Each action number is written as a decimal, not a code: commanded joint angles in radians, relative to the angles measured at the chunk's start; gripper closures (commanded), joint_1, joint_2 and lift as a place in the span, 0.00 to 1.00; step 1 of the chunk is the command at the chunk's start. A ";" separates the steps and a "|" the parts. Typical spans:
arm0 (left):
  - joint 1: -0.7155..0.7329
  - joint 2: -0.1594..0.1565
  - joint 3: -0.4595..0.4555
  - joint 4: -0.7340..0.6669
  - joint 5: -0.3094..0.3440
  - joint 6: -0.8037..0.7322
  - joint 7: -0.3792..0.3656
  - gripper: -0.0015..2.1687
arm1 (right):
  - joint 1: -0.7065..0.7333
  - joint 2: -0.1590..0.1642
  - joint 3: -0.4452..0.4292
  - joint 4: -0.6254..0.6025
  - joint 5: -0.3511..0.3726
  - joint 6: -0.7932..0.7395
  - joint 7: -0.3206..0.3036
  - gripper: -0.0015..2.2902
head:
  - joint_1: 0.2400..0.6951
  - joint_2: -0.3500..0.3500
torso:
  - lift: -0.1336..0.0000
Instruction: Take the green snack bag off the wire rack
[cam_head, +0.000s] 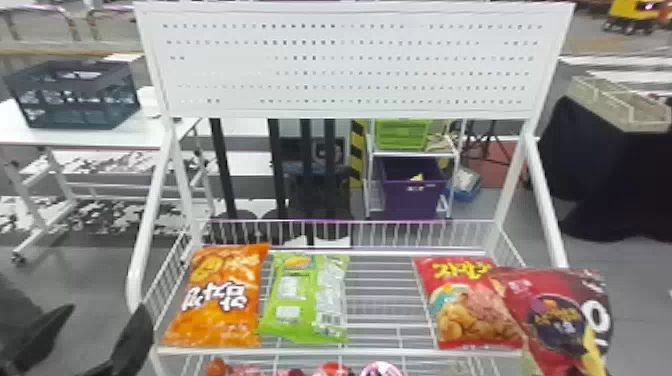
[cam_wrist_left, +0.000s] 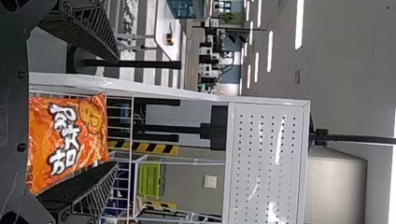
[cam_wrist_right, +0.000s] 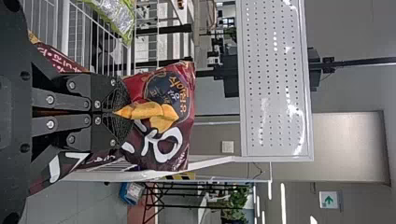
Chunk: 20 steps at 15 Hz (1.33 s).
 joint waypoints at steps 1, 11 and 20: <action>0.001 -0.001 -0.002 0.000 -0.002 -0.003 0.000 0.05 | -0.001 0.000 0.001 0.001 -0.001 0.000 0.000 0.98 | 0.57 0.50 | 1.00; -0.005 0.008 -0.082 0.000 -0.044 -0.003 0.037 0.05 | -0.008 0.003 0.004 0.004 -0.001 -0.003 -0.001 0.98 | 0.57 0.50 | 1.00; -0.634 0.111 -0.734 0.408 -0.055 0.089 0.252 0.05 | -0.015 0.000 0.016 0.010 0.007 -0.006 -0.001 0.98 | 0.57 0.50 | 1.00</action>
